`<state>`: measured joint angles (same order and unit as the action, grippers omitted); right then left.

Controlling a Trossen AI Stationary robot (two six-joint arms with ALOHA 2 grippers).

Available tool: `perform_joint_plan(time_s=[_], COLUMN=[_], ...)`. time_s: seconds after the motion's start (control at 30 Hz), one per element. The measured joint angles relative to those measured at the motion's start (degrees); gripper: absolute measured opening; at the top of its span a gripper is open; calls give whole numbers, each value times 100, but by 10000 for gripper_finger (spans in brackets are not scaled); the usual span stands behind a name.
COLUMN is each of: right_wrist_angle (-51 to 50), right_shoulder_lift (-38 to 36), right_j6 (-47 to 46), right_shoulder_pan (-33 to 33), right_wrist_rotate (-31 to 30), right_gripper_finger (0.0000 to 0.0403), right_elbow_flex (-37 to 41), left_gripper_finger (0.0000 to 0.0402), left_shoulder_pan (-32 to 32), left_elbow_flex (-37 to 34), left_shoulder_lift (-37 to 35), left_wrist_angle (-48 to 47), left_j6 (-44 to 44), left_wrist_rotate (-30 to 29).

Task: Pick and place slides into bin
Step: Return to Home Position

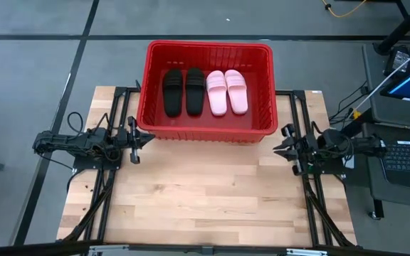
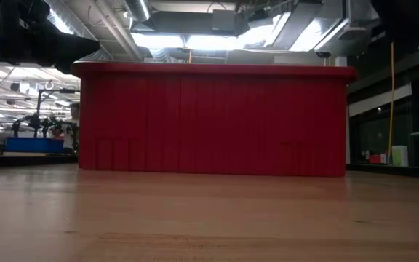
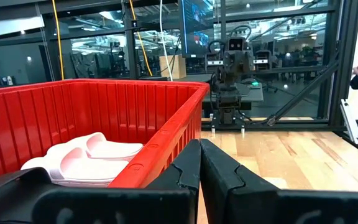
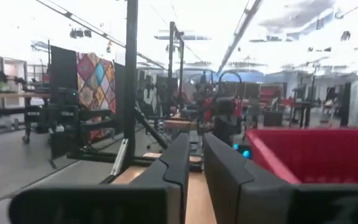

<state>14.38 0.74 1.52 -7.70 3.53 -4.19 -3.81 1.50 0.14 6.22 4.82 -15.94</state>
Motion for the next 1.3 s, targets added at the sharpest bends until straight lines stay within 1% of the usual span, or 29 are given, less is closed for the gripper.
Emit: perform_joint_plan(time_s=[0.13,0.23,0.33,0.47,1.3], right_wrist_angle=[-6,-83,-607,-944,-954], right_shoulder_lift=[-69,-71,-71,-48,-44], right_j6=[-576,-546,-515,-549,-558], right_shoulder_pan=[-2,-2,-2,-2,-2], right_wrist_rotate=[-1,-4,0,0,0], right_gripper_finger=[49,49,49,49,49], right_elbow_flex=[238,383,383,383,383], left_gripper_finger=[2,2,2,2,2], left_shoulder_pan=[0,0,0,0,0], left_elbow_flex=[0,0,0,0,0], left_shoulder_lift=[0,0,0,0,0], left_wrist_angle=[0,0,0,-1,-2], left_j6=[-2,-4,-4,-3,-3], left_wrist_rotate=[-2,-2,-2,-4,-4])
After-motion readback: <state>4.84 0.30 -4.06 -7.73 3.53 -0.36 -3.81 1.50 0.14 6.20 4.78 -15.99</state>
